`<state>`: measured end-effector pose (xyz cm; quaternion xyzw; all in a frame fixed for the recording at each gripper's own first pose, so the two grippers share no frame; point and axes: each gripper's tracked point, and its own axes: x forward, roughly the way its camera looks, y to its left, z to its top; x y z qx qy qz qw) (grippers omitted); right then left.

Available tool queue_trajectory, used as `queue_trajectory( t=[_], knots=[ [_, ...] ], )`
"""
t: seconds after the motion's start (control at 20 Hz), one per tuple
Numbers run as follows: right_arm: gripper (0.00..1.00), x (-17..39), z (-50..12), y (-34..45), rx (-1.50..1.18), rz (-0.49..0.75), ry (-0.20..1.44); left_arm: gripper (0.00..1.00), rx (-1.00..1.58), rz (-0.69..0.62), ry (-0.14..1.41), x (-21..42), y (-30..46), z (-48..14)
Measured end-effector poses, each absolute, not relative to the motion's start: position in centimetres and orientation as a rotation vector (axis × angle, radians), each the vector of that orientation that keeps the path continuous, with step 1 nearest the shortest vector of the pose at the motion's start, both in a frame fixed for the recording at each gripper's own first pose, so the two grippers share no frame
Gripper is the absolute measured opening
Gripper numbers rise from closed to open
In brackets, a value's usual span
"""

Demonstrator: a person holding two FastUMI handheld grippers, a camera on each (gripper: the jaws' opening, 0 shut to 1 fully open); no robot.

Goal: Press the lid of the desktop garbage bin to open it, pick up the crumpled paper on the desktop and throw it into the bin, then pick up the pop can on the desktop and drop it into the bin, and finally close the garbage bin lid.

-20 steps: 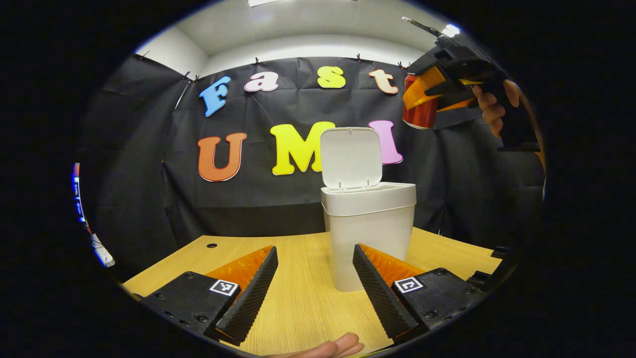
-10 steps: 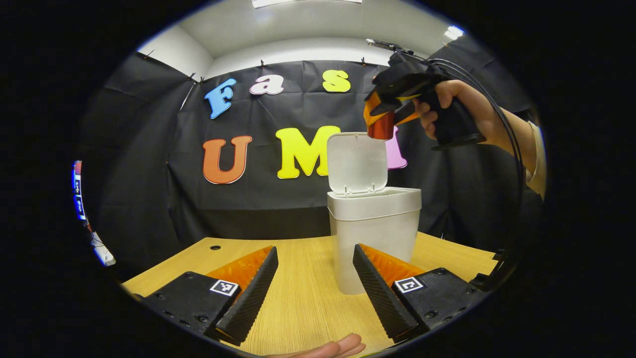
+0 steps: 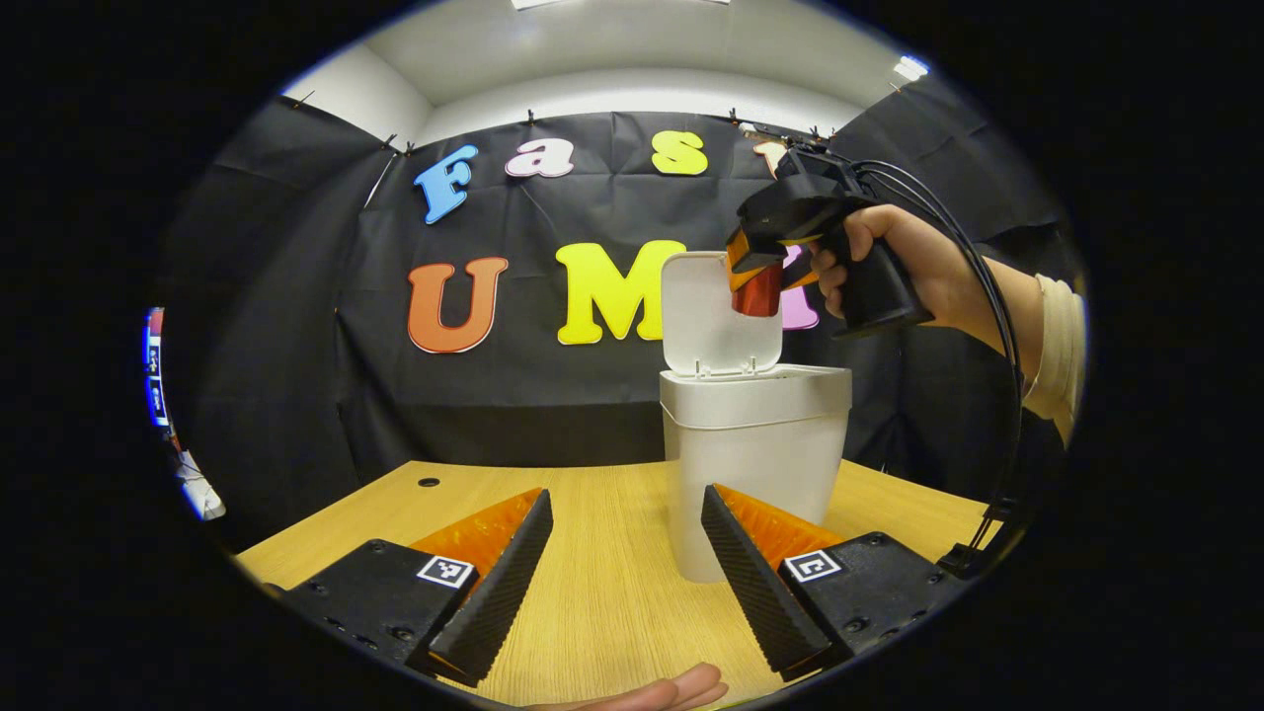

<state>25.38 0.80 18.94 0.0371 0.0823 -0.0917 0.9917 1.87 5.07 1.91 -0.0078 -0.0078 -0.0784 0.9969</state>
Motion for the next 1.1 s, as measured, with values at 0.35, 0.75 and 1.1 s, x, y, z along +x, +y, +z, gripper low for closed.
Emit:
queue_trajectory(
  t=[0.35,0.75,1.1],
  knots=[
    [0.84,25.9,16.8,0.2,0.117,-0.143,0.193,0.98,-0.015,-0.134,-0.009,2.2,6.4,1.5],
    [0.97,25.1,19.9,2.6,0.04,-0.136,0.114,0.98,-0.048,-0.094,0.02,3.2,8.0,0.8],
    [0.94,25.4,27.0,4.7,-0.011,-0.109,-0.111,0.98,-0.062,-0.019,-0.005,3.4,11.1,1.6]
  ],
)
